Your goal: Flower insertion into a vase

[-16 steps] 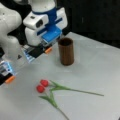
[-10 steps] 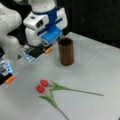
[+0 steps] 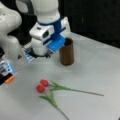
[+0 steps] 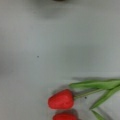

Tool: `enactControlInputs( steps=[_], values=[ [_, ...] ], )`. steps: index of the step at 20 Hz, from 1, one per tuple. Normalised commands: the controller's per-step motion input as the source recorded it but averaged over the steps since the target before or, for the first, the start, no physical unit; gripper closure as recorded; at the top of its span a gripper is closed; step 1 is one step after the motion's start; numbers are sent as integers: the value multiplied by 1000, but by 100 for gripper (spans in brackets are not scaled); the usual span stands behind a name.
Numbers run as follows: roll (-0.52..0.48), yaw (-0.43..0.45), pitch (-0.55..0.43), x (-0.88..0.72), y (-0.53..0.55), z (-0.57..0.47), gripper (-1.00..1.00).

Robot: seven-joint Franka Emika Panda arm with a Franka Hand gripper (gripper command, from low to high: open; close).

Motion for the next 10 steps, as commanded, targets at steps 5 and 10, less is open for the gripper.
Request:
enactControlInputs(
  steps=[5,10],
  values=[
    [164,65,43,57,-29,-200,-100],
    [165,36,52,175,-7,-316,-100]
  ],
)
